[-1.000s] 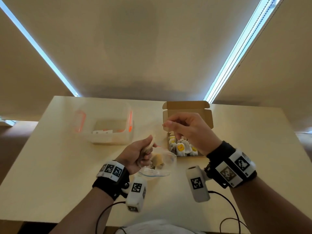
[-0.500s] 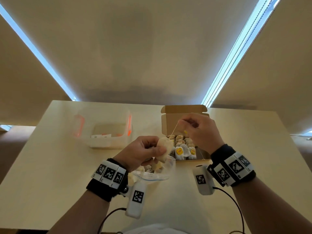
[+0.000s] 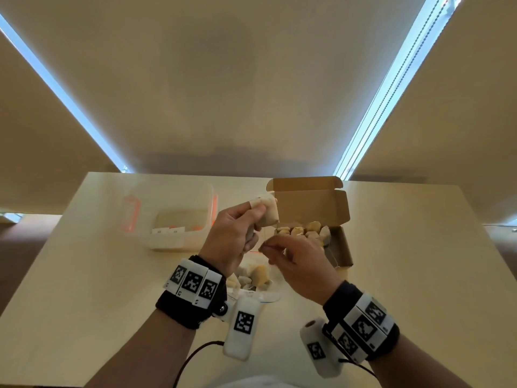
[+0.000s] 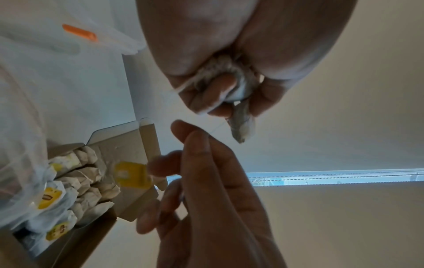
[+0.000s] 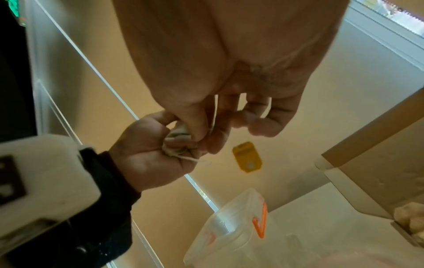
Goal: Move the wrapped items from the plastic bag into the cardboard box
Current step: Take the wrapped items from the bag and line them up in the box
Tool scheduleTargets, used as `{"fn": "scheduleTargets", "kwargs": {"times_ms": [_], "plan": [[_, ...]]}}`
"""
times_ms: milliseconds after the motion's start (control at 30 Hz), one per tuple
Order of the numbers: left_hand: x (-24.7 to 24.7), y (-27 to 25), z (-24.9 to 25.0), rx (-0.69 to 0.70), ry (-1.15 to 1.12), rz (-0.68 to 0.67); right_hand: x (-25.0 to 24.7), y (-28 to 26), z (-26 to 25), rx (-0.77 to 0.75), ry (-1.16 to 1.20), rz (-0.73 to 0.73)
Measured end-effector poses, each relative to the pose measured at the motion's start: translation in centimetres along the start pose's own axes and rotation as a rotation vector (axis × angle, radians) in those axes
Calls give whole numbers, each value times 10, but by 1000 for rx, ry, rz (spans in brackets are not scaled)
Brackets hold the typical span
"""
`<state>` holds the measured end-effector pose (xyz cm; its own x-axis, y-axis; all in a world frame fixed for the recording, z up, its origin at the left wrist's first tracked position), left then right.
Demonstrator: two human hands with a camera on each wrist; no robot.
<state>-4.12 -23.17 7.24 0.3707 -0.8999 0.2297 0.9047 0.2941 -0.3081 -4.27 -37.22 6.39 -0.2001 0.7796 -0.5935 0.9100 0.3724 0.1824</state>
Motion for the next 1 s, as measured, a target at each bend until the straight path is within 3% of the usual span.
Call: {"fn": "scheduleTargets", "kwargs": {"times_ms": [133, 367, 633, 800, 1000], "plan": [[-6, 4, -2, 64, 53, 103, -8, -7, -6, -79, -81, 11], [-10, 4, -2, 158, 124, 197, -32, -9, -16, 21, 45, -39], [-8, -1, -2, 297, 264, 221, -46, 1, -15, 160, 153, 2], [-6, -3, -4, 318, 368, 188, -59, 9, -16, 115, 67, 121], [-10, -2, -6, 306, 372, 196, -60, 14, -4, 170, 60, 47]]}}
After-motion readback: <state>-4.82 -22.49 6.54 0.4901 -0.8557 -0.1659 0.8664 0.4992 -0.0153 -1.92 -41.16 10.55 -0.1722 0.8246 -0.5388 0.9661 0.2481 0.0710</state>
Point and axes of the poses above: each hand's wrist, its own y-axis towards the middle knuckle, its own x-axis out of the palm, z = x × y, the point moved 5 cm from there along y, towards the middle knuckle, and after that the axes turned 12 degrees about z, right-handed, at the moved point
